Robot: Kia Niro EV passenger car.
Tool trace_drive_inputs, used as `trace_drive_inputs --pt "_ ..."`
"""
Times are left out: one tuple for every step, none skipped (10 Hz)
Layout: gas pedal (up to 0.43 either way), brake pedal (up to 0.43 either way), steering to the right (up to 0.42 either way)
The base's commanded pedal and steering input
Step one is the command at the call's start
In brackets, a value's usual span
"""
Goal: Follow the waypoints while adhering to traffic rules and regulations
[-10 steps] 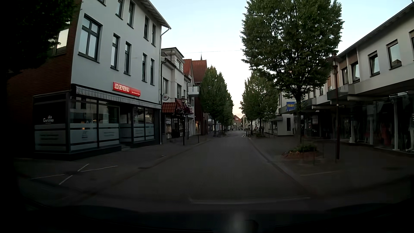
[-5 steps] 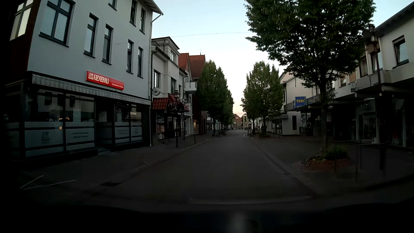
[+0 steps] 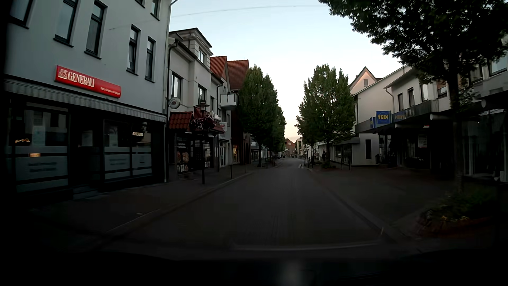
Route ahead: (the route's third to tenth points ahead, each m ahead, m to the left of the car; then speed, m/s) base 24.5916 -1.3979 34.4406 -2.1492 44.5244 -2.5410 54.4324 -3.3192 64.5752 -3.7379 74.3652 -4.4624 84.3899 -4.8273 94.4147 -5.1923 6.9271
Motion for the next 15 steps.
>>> trace_drive_inputs --pt "0.157 0.006 0.015" --pt "0.157 0.006 0.016" --pt "0.157 0.006 0.016" --pt "0.157 0.006 0.018" --pt "0.157 0.006 0.019" --pt "0.157 0.006 0.019" --pt "0.150 0.006 0.019" --pt "0.150 0.006 0.018" --pt "0.150 0.006 0.015" --pt "0.138 0.006 0.014" --pt "0.138 0.006 0.013" --pt "0.138 0.006 0.012" --pt "0.130 0.006 0.009" --pt "0.130 0.006 0.008" --pt "0.130 0.006 0.008"
